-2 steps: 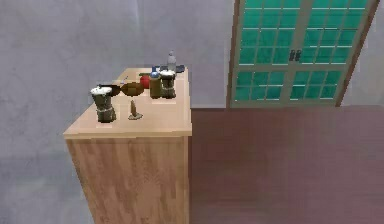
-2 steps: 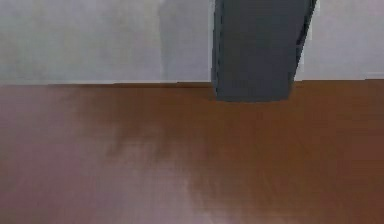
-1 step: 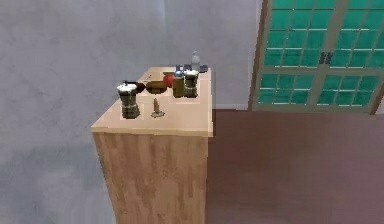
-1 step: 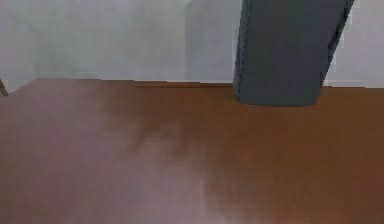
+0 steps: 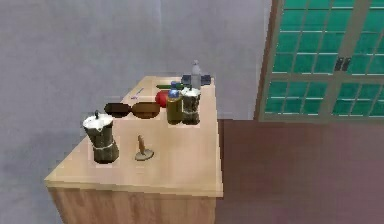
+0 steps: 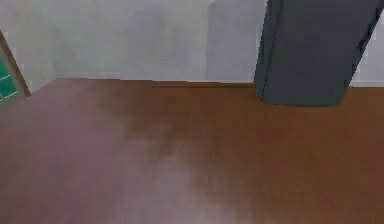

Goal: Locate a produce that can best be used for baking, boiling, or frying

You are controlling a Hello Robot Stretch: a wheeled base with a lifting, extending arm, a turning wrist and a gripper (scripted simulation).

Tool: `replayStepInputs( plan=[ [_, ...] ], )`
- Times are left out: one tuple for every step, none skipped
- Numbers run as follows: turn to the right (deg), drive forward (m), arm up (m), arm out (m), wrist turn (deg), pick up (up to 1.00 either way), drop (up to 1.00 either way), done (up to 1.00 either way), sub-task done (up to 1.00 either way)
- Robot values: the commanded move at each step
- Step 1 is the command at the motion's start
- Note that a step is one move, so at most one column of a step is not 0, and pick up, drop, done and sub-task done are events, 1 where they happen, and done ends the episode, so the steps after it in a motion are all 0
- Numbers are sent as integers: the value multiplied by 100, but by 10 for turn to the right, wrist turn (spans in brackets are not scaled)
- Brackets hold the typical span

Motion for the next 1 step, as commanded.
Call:
replayStepInputs(
  plan=[
    [-120,0,0,0,0,0,0,0,0]
  ],
)
